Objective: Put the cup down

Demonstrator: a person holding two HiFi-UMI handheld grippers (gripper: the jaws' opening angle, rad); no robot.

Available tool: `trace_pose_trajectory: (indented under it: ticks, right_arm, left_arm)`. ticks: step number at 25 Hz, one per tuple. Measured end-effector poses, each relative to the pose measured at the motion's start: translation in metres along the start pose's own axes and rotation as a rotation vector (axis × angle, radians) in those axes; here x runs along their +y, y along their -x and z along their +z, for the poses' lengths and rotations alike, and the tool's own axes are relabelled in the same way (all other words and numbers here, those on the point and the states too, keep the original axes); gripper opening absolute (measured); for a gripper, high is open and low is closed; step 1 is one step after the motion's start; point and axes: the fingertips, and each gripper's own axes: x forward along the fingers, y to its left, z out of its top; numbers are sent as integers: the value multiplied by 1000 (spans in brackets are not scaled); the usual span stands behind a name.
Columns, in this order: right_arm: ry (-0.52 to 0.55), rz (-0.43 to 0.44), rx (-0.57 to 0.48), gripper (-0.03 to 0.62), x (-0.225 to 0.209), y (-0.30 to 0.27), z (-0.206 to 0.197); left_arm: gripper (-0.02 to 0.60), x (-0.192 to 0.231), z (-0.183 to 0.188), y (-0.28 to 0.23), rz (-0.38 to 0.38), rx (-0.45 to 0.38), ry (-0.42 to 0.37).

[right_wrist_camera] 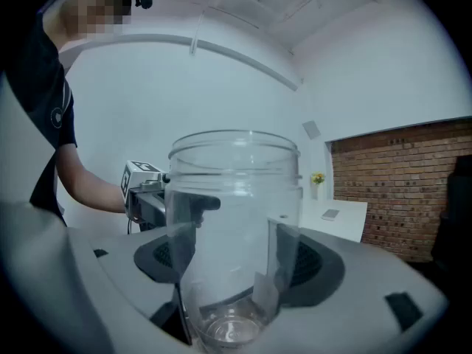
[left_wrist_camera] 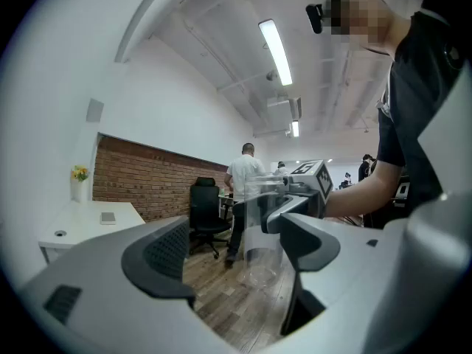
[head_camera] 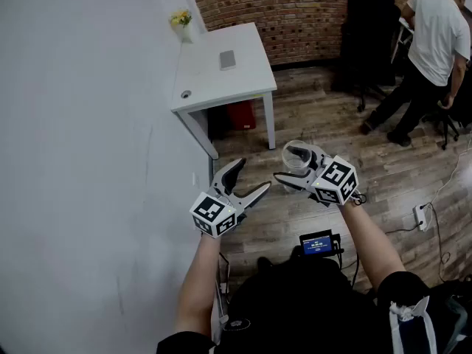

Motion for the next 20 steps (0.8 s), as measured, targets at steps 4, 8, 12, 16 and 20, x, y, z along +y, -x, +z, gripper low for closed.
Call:
trace_pose_trajectory:
  ticks: [4,8,12,16,20]
  right_arm:
    - [0,5,-4,356,4,-2,0]
    - [0,10,-10,356,6,0,1]
    - [-5,11,-16,356,7,0,2]
    - [-5,12,-13,356,8,-3,2]
    - [-16,10,-11,356,8,-4,2]
  left_arm:
    - [391,-1,0,4,2,-2,-2]
    - [391,-3,-1,5,7,0,-6]
    - [390,-3,-1,6,7,-1,-9]
    - [379,-2,-2,8,6,2,-4]
    - [356,-1,-2,9,3,2,3]
